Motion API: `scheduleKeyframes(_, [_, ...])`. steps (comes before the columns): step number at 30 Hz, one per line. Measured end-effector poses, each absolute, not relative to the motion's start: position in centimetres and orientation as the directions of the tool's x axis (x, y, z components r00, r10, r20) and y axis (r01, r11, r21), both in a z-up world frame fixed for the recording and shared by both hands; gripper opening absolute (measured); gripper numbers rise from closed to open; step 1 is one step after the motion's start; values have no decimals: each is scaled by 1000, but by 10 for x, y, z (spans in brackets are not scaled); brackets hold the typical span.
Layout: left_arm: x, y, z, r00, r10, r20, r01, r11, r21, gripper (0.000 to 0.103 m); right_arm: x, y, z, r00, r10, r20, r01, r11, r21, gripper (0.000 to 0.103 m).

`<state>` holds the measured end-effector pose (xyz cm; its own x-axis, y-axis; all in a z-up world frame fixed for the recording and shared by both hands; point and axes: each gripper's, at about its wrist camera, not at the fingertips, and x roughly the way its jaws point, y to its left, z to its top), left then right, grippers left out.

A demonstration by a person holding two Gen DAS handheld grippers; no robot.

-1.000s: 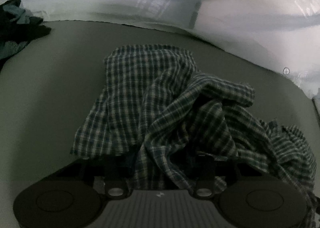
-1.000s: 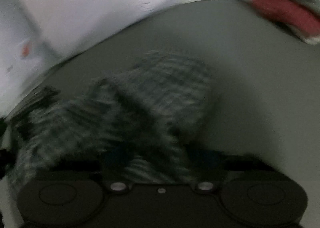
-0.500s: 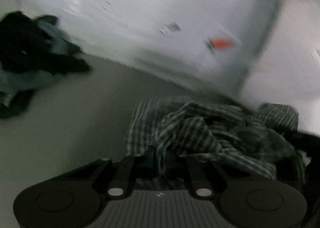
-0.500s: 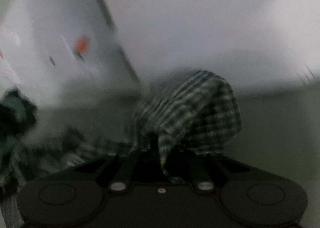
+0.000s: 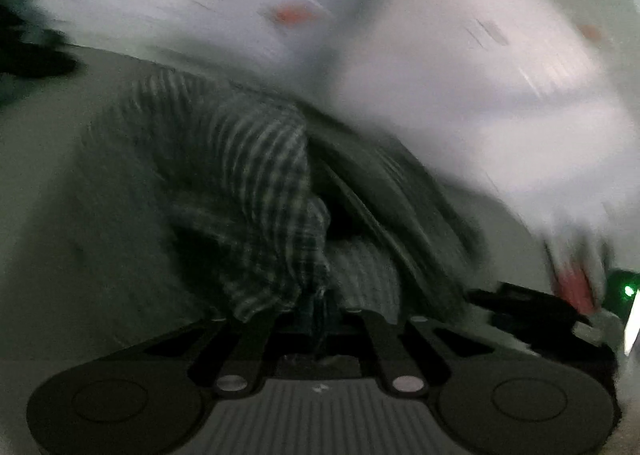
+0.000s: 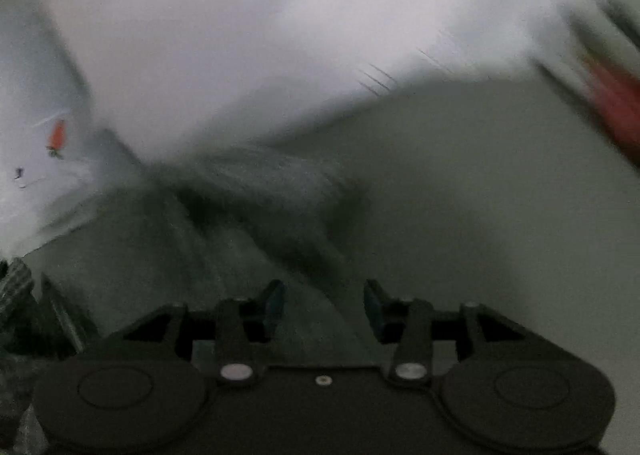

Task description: Fold clothes

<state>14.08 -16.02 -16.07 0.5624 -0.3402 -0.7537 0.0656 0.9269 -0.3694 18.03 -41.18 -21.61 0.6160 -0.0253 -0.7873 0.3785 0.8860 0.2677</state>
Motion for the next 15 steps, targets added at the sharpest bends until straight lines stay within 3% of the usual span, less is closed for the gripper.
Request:
scheduleKeyframes(5, [111, -196, -147, 516, -438, -736, 235, 899, -370, 10, 104, -426, -231, 562, 37, -826, 459, 817, 349, 49])
scheduleKeyframes(7, [106, -193, -139, 516, -464, -720, 243, 885, -397, 23, 99, -422, -227, 591, 87, -802, 458, 782, 422, 50])
scheduleKeyframes(10, [96, -181, -130, 554, -436, -709, 219, 898, -381, 29, 95, -413, -219, 643, 163, -748, 441, 720, 536, 54])
scheduleKeyframes(15, [85, -139, -124, 625, -321, -712, 118, 940, -320, 38, 101, -381, -219, 705, 326, -629, 353, 609, 711, 73])
